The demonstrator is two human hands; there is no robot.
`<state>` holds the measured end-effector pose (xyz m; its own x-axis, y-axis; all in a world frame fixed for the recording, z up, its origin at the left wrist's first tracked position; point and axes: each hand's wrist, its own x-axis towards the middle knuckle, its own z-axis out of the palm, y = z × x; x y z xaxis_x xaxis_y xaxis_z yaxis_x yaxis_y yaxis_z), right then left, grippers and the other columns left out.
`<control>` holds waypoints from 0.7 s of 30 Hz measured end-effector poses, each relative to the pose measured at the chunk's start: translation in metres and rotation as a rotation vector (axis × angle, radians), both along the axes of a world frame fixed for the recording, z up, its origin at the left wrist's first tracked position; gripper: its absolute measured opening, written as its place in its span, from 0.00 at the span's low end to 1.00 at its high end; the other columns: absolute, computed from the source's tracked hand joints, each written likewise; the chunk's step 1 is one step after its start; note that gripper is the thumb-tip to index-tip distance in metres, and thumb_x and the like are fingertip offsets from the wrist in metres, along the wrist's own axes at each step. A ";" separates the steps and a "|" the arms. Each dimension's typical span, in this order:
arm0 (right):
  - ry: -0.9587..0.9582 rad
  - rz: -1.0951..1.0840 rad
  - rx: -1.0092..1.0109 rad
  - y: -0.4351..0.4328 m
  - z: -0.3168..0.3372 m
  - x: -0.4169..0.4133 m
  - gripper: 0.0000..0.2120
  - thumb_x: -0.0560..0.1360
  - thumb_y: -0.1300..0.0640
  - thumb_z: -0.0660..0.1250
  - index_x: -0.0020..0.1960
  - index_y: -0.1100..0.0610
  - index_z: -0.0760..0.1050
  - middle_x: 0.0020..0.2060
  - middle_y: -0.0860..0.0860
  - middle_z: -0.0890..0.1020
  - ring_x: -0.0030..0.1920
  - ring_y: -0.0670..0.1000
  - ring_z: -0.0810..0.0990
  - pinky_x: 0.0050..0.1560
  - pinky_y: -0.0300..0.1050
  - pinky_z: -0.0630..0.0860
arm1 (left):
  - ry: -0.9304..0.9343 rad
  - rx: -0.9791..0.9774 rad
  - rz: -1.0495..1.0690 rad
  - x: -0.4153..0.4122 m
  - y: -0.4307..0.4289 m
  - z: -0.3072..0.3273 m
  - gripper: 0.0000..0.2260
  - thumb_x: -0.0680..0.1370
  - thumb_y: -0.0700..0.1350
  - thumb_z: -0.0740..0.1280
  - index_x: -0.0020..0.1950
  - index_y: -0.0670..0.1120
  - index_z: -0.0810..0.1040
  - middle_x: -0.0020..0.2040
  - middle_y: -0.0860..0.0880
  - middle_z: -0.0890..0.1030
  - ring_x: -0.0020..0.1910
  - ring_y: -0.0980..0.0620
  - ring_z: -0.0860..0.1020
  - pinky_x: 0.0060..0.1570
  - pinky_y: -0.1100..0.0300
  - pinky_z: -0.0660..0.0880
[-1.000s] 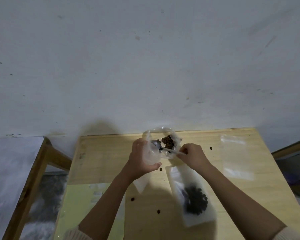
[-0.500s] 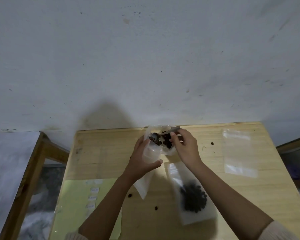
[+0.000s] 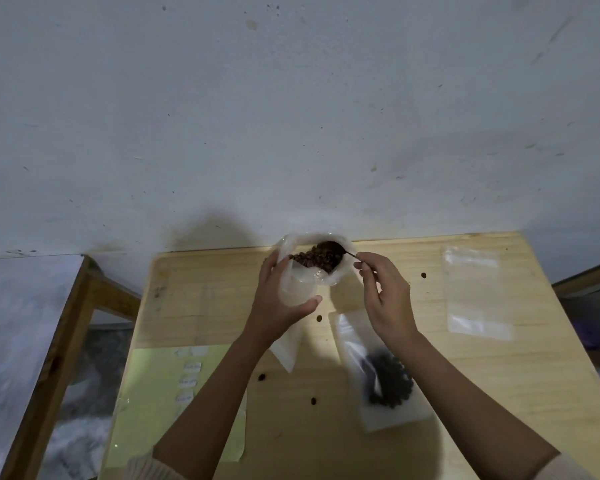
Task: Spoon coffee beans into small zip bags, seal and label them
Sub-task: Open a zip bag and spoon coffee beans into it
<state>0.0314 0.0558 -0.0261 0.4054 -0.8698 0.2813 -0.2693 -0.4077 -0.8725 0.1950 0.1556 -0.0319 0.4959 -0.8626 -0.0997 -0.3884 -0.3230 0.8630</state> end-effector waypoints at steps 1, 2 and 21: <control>0.010 -0.025 0.021 0.002 -0.001 0.000 0.12 0.79 0.59 0.57 0.58 0.58 0.75 0.51 0.49 0.80 0.53 0.47 0.79 0.53 0.39 0.75 | -0.013 0.003 -0.018 -0.001 -0.001 0.001 0.37 0.62 0.56 0.74 0.69 0.53 0.66 0.72 0.62 0.55 0.69 0.69 0.56 0.56 0.79 0.57; 0.011 -0.059 0.057 0.003 -0.002 0.000 0.12 0.80 0.59 0.56 0.59 0.58 0.75 0.51 0.49 0.81 0.53 0.46 0.79 0.53 0.38 0.75 | -0.021 0.006 -0.040 -0.003 -0.003 0.002 0.37 0.62 0.57 0.74 0.69 0.52 0.66 0.72 0.62 0.55 0.69 0.70 0.55 0.57 0.79 0.56; -0.459 -0.453 0.866 -0.021 0.006 0.003 0.11 0.77 0.67 0.55 0.42 0.60 0.74 0.34 0.54 0.81 0.37 0.52 0.82 0.41 0.37 0.78 | -0.011 0.198 -0.133 -0.007 0.003 -0.014 0.46 0.58 0.63 0.74 0.72 0.54 0.61 0.71 0.65 0.53 0.70 0.60 0.58 0.69 0.45 0.63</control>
